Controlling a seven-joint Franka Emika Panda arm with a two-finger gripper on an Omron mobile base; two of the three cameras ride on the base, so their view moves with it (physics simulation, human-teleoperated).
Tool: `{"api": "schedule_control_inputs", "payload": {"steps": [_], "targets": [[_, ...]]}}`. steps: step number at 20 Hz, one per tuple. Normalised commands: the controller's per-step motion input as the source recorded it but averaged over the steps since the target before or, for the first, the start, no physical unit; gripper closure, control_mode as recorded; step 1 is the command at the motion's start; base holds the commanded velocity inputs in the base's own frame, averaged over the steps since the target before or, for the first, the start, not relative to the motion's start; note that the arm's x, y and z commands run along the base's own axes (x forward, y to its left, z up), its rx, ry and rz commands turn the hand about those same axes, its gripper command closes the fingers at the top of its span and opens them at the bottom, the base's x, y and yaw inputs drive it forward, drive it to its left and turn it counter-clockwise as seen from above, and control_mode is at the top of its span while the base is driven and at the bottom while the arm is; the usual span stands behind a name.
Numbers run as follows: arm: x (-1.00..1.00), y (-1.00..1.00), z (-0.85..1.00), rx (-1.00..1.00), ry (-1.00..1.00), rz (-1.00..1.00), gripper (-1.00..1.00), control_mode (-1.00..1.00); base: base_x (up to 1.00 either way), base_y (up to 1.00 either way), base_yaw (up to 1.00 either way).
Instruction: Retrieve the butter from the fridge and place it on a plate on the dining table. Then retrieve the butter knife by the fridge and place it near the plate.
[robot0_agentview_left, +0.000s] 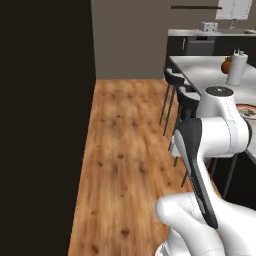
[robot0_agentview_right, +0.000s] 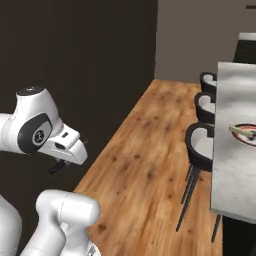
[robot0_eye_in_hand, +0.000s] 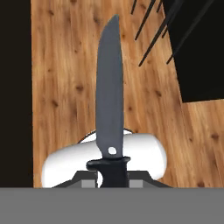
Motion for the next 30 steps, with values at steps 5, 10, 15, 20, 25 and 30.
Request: {"api": "schedule_control_inputs", "payload": {"steps": [5,10,15,20,25,30], "targets": [[0.00,0.00,0.00,0.00,0.00,0.00,1.00,1.00,0.66,0.17,-0.59],[0.00,0.00,0.00,0.00,0.00,0.00,1.00,1.00,0.56,0.25,-0.61],[0.00,0.00,0.00,0.00,0.00,0.00,1.00,1.00,0.15,0.36,-0.62],[0.00,0.00,0.00,0.00,0.00,0.00,1.00,1.00,0.10,0.44,-0.66],[0.00,0.00,0.00,0.00,0.00,0.00,1.00,1.00,0.33,0.41,-0.64],[0.00,0.00,0.00,0.00,0.00,0.00,1.00,1.00,0.41,0.57,-0.57]]}}
